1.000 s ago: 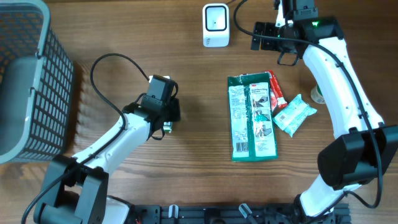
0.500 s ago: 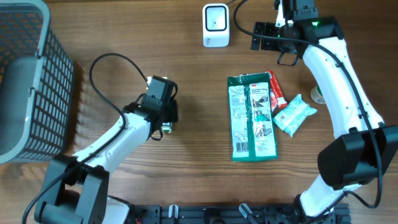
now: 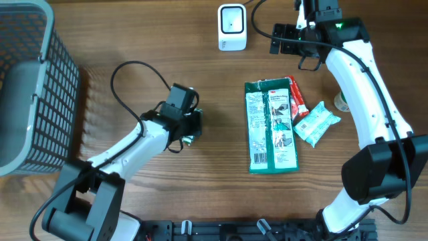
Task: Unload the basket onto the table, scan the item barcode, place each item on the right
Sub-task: 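Grasp the green-white medicine box with the left gripper, then lift the medicine box and hold it at the white scanner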
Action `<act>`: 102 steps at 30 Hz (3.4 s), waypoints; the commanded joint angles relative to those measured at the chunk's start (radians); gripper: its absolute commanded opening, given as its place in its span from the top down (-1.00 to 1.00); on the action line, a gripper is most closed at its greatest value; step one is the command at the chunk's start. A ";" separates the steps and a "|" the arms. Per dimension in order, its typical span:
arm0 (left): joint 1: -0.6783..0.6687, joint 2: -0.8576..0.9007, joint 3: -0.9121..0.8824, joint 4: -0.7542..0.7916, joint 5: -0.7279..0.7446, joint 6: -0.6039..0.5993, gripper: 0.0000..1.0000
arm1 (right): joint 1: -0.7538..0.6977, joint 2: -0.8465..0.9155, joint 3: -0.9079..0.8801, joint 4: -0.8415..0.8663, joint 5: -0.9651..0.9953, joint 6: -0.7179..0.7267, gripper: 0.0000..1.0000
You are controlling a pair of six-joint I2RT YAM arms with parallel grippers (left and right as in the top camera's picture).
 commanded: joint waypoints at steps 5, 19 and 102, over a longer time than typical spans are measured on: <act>-0.099 -0.024 0.025 0.010 0.015 -0.031 0.29 | 0.000 -0.005 0.011 0.005 0.017 0.002 -0.99; -0.245 -0.021 0.025 -0.061 -0.003 -0.100 0.42 | 0.000 -0.005 0.011 0.005 0.017 0.002 -1.00; 0.032 -0.124 0.398 0.080 -0.194 0.380 0.92 | 0.000 -0.005 0.011 0.005 0.017 0.002 -1.00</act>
